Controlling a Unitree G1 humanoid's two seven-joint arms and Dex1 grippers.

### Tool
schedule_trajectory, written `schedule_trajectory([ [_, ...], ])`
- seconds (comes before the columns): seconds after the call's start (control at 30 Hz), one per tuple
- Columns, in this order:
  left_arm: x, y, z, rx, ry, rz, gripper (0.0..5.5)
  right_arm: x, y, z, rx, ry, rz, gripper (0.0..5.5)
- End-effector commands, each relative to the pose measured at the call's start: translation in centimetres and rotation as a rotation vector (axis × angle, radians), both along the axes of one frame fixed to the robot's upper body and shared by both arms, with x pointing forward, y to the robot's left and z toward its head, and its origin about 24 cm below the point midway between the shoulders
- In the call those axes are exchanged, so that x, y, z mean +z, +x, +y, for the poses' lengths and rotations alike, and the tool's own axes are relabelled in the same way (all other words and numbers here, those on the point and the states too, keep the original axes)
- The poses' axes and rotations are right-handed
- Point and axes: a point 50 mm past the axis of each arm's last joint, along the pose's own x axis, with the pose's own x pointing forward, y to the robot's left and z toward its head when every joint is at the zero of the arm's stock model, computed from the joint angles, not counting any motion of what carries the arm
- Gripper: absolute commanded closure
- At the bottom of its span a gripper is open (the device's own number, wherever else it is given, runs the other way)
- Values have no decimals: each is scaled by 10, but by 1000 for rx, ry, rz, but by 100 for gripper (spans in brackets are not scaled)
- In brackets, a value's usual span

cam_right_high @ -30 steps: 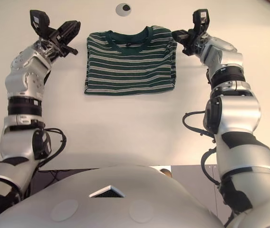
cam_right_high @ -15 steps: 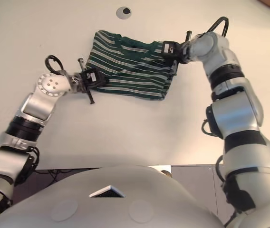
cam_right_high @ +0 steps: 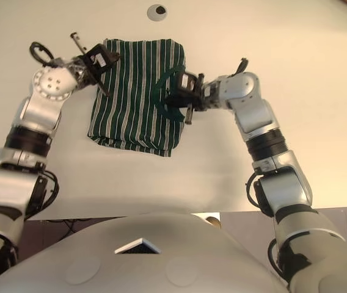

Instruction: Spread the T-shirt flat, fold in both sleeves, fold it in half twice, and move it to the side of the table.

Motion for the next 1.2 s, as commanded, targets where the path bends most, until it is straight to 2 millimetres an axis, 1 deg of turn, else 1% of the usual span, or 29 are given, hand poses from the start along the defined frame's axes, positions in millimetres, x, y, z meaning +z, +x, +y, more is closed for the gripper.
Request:
schedule_trajectory([
  [0.03, 8, -82, 45, -76, 174, 63, 501, 15, -31, -40, 94, -18, -75, 468],
  [0.1, 10, -101, 54, -121, 252, 115, 473, -1, -53, -57, 141, -77, -14, 437],
  [0.17, 13, -112, 62, -150, 319, 153, 444, -13, -77, -65, 169, -102, 31, 407],
  [0.2, 14, -116, 66, -163, 352, 172, 429, -17, -88, -66, 187, -109, 33, 391],
  [0.23, 14, -119, 68, -176, 376, 185, 426, -21, -94, -66, 198, -116, 30, 374],
  [0.3, 7, -126, 64, -230, 397, 224, 426, -26, -102, -59, 231, -145, 11, 354],
  [0.37, 0, -132, 57, -279, 409, 236, 426, -29, -102, -48, 246, -156, -39, 354],
  [0.43, -4, -133, 54, -309, 428, 236, 426, -30, -101, -40, 241, -158, -79, 354],
  [0.57, -7, -124, 52, -357, 476, 218, 426, -44, -100, -25, 222, -182, -152, 354],
  [0.67, -6, -121, 50, -367, 470, 209, 426, -48, -99, -16, 214, -170, -174, 354],
  [0.77, -8, -120, 46, -400, 467, 210, 426, -56, -106, -6, 243, -180, -197, 354],
  [0.87, -10, -117, 37, -417, 441, 201, 426, -59, -110, -1, 256, -186, -207, 354],
  [0.97, -11, -115, 27, -423, 411, 185, 426, -63, -110, -2, 299, -223, -221, 354],
  [1.0, -13, -115, 24, -427, 401, 184, 426, -64, -108, -3, 306, -237, -227, 372],
  [1.03, -14, -115, 22, -435, 399, 184, 443, -65, -107, -4, 308, -247, -231, 382],
  [1.13, -18, -114, 21, -432, 399, 186, 487, -69, -96, -7, 290, -294, -235, 435],
  [1.2, -19, -113, 22, -426, 400, 188, 510, -74, -87, -11, 243, -319, -224, 461],
])
